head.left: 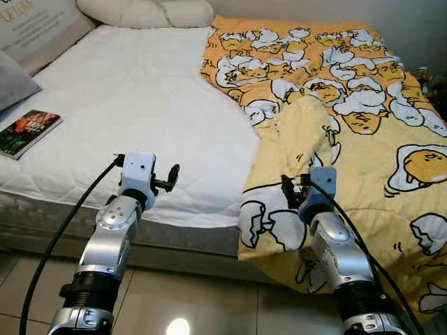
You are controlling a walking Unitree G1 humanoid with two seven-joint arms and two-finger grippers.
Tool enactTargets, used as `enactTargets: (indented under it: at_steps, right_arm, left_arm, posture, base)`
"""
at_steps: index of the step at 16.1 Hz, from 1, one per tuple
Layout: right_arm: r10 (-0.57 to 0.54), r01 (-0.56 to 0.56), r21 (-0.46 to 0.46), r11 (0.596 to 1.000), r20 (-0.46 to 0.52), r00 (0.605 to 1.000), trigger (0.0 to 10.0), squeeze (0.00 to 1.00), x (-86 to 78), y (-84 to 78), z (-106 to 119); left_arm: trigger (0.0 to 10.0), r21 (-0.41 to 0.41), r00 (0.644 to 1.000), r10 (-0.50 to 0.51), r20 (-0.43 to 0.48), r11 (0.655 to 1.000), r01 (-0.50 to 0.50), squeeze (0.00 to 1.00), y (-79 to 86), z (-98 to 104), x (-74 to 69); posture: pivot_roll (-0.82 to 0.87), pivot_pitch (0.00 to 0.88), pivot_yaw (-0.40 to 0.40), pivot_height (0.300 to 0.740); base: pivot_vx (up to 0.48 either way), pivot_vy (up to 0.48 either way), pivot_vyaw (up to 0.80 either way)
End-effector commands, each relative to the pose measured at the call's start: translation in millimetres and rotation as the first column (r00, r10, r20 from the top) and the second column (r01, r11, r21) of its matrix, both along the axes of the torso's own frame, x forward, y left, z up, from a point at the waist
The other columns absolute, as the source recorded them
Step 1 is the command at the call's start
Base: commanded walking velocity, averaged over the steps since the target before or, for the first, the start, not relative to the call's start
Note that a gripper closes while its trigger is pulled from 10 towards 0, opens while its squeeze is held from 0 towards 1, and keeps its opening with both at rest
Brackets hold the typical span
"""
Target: Clean up the room
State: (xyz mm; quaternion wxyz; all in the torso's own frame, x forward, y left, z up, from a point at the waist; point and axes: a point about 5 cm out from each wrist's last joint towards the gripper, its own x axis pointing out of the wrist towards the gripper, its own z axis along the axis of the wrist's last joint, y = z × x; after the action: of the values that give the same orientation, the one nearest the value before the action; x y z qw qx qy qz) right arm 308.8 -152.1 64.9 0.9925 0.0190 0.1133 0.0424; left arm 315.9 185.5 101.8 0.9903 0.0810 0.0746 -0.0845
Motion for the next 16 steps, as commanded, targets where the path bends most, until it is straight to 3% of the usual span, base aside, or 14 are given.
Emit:
enactTargets:
  at_steps: [1,16]
  right_arm:
    - [0.008,-0.008,0.005,1.0,-0.012,1.0,10.0,0.0,2.0,2.0,0.0]
    - [0.032,-0.032,0.0,1.0,-0.027,0.999,10.0,0.0,-0.2,4.7,-3.6]
  left_arm:
    - [10.0,-0.002,1.0,0.001,-0.004,1.0,-0.001,0.0,1.7,0.9,1.6]
    - [10.0,-0.002,1.0,0.001,-0.009,1.0,-0.001,0.0,1.5,-2.3,-1.0]
  posture:
    - [-0.03,0.0,0.02,0.74]
    - [-0.03,0.0,0.008,0.74]
  base:
    - [0.349,0.0,0.0]
    - [0.361,0.0,0.0]
